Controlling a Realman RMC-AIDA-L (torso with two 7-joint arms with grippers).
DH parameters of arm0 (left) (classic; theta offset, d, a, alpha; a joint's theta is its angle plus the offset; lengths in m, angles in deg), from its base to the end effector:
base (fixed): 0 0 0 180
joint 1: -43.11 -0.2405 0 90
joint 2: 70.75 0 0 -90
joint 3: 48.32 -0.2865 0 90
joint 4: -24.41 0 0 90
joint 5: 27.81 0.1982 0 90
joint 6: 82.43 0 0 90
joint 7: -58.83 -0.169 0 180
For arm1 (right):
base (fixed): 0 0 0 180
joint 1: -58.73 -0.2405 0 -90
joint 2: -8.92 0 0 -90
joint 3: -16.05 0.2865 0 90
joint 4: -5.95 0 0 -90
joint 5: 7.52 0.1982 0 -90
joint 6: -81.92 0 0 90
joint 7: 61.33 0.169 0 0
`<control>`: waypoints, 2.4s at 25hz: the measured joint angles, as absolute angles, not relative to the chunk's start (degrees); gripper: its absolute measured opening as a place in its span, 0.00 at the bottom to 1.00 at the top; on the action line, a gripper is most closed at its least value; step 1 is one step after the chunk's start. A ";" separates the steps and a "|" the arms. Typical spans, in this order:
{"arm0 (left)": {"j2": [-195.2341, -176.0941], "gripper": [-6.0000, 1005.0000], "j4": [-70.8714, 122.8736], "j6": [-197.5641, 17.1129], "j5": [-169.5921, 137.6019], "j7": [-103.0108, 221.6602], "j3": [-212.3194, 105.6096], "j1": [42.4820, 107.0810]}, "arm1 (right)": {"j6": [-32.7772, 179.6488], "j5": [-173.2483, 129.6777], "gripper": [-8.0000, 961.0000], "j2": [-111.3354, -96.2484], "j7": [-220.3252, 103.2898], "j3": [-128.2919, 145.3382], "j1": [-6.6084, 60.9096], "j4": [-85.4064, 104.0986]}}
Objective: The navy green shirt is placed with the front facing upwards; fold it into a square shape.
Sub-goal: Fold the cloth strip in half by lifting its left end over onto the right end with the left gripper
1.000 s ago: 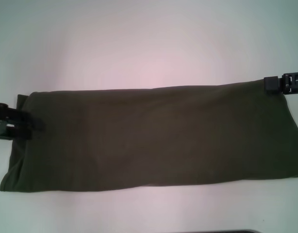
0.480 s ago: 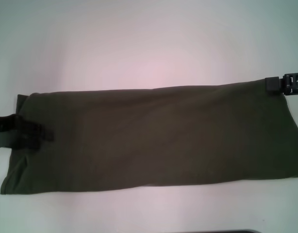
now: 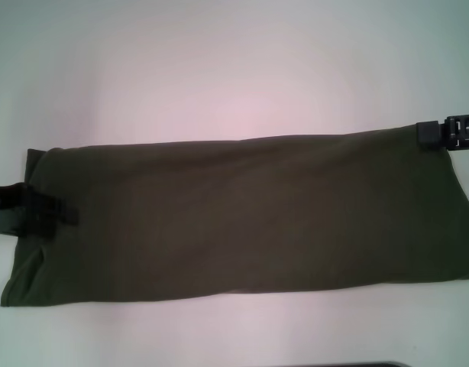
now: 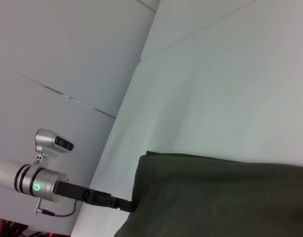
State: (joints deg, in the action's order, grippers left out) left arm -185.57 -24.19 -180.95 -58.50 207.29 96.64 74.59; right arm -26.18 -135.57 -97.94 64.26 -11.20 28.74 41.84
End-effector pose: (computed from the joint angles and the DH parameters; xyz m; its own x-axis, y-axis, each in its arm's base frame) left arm -0.3396 0.3133 0.0084 -0.0089 0.9954 0.0956 0.9946 0.0187 -0.1016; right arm 0.3126 0.3130 0.0553 0.2497 -0.9145 -0.3184 -0.9070 -0.3361 0.2537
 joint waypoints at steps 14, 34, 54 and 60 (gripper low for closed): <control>-185.41 0.54 -30.36 -182.93 -57.78 208.80 98.91 74.12 | -26.31 -135.57 0.69 -97.94 64.76 -11.19 28.94 42.07; -187.11 0.54 -28.65 -181.17 -56.25 210.32 94.45 74.64 | -26.07 -135.57 0.69 -97.94 64.79 -11.28 29.12 41.88; -184.60 0.54 -31.59 -183.22 -55.71 211.15 96.60 74.71 | -26.15 -135.57 0.68 -97.94 64.96 -11.28 29.11 42.10; -183.55 0.54 -31.05 -182.09 -54.99 211.83 96.31 74.36 | -26.06 -135.57 0.68 -97.94 64.97 -11.28 29.11 42.14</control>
State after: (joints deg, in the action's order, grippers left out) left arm -183.55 -31.05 -182.09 -54.99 211.83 96.31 74.36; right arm -26.06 -135.57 -97.94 64.97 -11.28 29.11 42.14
